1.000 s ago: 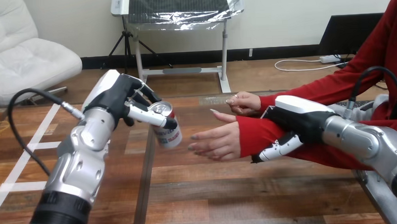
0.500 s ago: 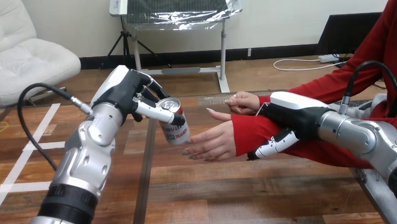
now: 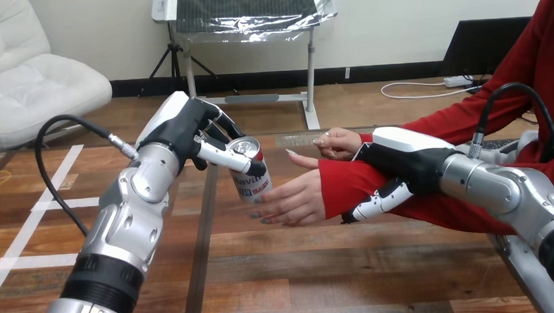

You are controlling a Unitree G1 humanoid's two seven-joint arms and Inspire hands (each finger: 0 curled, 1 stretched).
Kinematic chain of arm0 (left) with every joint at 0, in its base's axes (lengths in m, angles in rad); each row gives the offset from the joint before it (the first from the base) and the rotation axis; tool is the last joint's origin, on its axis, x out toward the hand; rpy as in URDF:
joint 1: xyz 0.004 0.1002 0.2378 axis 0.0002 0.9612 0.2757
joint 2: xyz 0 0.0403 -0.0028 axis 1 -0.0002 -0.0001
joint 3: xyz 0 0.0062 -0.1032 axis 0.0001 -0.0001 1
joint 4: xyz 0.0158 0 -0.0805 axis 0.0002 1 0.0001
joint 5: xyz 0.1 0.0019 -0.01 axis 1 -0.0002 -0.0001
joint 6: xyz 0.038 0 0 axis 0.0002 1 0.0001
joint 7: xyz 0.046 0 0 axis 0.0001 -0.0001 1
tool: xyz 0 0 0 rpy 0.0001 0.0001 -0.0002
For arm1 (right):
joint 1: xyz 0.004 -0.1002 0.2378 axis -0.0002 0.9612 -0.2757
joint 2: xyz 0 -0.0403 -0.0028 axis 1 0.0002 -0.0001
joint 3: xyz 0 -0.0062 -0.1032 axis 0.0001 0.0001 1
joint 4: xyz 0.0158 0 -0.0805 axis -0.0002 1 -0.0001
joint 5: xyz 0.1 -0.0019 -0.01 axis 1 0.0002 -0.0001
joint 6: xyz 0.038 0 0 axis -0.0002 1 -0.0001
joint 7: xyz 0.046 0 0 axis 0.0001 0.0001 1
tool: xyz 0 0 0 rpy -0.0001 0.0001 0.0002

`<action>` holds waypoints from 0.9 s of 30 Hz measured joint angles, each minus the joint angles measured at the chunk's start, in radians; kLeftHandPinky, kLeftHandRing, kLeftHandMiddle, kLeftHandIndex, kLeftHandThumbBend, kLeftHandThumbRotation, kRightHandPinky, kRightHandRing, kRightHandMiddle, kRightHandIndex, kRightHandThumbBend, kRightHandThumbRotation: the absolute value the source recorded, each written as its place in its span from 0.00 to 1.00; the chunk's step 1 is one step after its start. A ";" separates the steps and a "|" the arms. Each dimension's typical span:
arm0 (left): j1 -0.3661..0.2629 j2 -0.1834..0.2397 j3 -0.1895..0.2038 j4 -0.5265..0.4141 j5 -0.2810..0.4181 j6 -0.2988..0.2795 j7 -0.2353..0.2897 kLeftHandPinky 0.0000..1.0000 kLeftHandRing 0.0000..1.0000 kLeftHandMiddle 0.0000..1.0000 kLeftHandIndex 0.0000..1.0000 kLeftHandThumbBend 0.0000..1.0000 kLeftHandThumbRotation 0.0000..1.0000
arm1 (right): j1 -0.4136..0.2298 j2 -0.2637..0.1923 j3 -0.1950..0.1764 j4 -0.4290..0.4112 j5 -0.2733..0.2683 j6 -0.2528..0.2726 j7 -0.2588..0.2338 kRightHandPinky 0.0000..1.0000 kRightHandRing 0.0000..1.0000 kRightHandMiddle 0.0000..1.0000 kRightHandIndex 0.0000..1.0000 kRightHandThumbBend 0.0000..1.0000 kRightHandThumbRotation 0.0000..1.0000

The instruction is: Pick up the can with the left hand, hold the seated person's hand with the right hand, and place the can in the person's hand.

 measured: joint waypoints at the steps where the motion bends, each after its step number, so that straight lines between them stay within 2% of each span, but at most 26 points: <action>1: -0.001 0.000 -0.001 0.004 0.000 -0.002 0.000 0.29 0.36 0.42 0.43 0.74 0.00 | 0.000 0.001 0.000 0.000 -0.001 0.001 0.000 0.33 0.36 0.39 0.37 0.64 0.36; 17: -0.005 -0.001 -0.003 0.049 0.000 -0.026 0.005 0.28 0.36 0.41 0.43 0.76 0.00 | -0.006 0.028 0.005 0.000 -0.016 0.016 -0.001 0.29 0.32 0.36 0.34 0.67 0.40; 20: -0.005 -0.002 -0.004 0.060 -0.001 -0.031 0.007 0.29 0.36 0.42 0.44 0.75 0.00 | -0.008 0.031 0.005 0.000 -0.016 0.016 -0.001 0.27 0.31 0.34 0.33 0.67 0.39; 27: -0.007 -0.006 -0.005 0.092 -0.001 -0.042 0.008 0.32 0.39 0.44 0.45 0.75 0.00 | -0.015 0.042 0.006 0.000 -0.017 0.015 -0.002 0.24 0.27 0.32 0.31 0.68 0.43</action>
